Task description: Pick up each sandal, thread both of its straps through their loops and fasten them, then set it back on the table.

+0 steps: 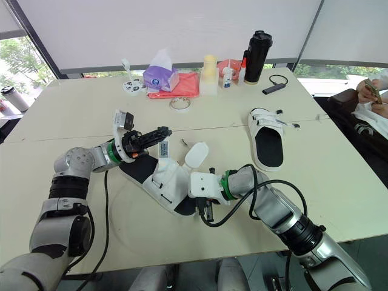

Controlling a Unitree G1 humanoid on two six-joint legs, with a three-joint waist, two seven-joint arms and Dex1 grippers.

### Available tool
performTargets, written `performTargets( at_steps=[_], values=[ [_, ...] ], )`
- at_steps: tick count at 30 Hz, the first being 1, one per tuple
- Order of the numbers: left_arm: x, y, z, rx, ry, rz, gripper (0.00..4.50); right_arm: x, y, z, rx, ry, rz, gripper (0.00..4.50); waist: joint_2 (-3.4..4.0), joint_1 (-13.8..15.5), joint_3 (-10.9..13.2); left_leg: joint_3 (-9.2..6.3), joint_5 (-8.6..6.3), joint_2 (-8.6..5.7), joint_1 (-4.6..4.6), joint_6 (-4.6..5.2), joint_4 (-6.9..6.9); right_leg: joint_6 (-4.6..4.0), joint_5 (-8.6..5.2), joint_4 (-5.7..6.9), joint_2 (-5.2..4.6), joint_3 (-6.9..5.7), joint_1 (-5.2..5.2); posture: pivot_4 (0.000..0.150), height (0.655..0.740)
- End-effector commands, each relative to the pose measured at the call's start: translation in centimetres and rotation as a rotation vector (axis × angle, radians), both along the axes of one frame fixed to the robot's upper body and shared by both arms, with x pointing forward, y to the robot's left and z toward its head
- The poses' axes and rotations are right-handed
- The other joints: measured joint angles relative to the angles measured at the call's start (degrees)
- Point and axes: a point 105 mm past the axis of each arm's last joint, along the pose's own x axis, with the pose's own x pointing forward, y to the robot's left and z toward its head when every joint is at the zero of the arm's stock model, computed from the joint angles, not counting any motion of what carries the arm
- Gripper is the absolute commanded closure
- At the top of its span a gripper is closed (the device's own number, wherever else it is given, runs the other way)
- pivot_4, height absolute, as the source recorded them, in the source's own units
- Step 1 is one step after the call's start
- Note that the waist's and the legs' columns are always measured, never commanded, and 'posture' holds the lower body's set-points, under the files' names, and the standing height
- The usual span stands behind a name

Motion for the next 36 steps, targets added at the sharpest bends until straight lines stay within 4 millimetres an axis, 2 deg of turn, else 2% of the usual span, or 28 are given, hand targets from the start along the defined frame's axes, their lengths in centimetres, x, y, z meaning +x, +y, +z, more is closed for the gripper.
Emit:
performTargets(
  at_steps=[1,5,13,18,21,24,27,32,34,36],
  values=[
    [0.3,-0.3,1.8,-0.003,-0.092,-0.004,4.46,-0.2,-1.0,-1.6,-0.063,0.048,-0.033,4.50,0.00,0.0,0.0,0.00,0.00,0.00,0.00,0.00,0.00,0.00,0.00,0.00,0.00,0.00,0.00,0.150,0.7400],
    [0.8,-1.2,-0.3,0.107,-0.073,-0.034,4.46,-0.2,-1.0,-1.7,-0.067,0.047,-0.034,4.50,-0.01,0.1,0.0,0.00,0.00,-0.04,0.00,0.00,0.00,0.00,0.00,-0.01,0.00,0.00,0.02,0.150,0.7400],
    [2.5,-2.4,-2.0,0.257,-0.088,-0.091,4.46,-0.2,-1.1,-1.6,-0.072,0.043,-0.037,4.50,-0.01,0.0,0.0,0.02,0.00,-0.07,-0.02,0.00,0.00,0.02,-0.01,-0.02,0.00,-0.01,0.01,0.150,0.7400],
    [3.5,-2.6,-2.0,0.290,-0.105,-0.075,4.46,-0.3,-1.3,-1.7,-0.074,0.043,-0.048,4.50,-0.03,0.0,0.0,0.02,0.00,-0.07,-0.07,0.00,0.00,0.08,-0.03,-0.03,0.00,-0.02,-0.01,0.150,0.7400],
    [3.6,-2.6,-2.5,0.324,-0.111,-0.081,4.46,-0.3,-1.4,-1.7,-0.078,0.042,-0.057,4.50,-0.03,0.0,0.0,0.01,0.00,-0.08,-0.11,0.01,0.01,0.12,-0.03,-0.03,0.00,-0.02,-0.03,0.150,0.7400],
    [3.3,-2.7,-3.9,0.375,-0.081,-0.104,4.46,-0.4,-1.5,-1.7,-0.076,0.041,-0.065,4.50,-0.03,0.0,0.0,0.00,0.00,-0.09,-0.11,0.01,0.01,0.19,-0.02,-0.03,0.00,-0.02,-0.02,0.150,0.7400],
    [3.0,-2.6,-5.1,0.424,-0.060,-0.119,3.53,-0.4,-1.5,-1.7,-0.075,0.040,-0.070,4.50,-0.04,0.0,0.0,0.00,0.01,-0.10,-0.12,0.01,0.01,0.22,-0.01,-0.02,0.00,-0.02,-0.02,0.150,0.7400],
    [3.4,-2.0,-6.0,0.470,-0.062,-0.074,0.98,-0.3,-1.5,-1.7,-0.076,0.037,-0.071,4.50,-0.04,-0.1,0.0,-0.01,0.01,-0.10,-0.12,0.01,0.02,0.26,0.00,0.00,0.00,-0.02,-0.02,0.150,0.7400],
    [4.1,-1.5,-6.4,0.508,-0.064,-0.005,0.07,-0.2,-1.5,-1.7,-0.076,0.037,-0.070,4.50,-0.04,-0.1,0.0,-0.02,0.01,-0.10,-0.12,0.01,0.03,0.27,0.01,0.01,0.00,-0.03,-0.02,0.150,0.7400],
    [4.5,-0.8,-6.7,0.536,-0.070,0.050,0.07,-0.2,-1.4,-1.7,-0.076,0.036,-0.068,4.50,-0.04,-0.2,0.0,-0.02,0.01,-0.10,-0.11,0.01,0.04,0.29,0.02,0.03,0.00,-0.02,-0.02,0.150,0.7400]
  ],
)
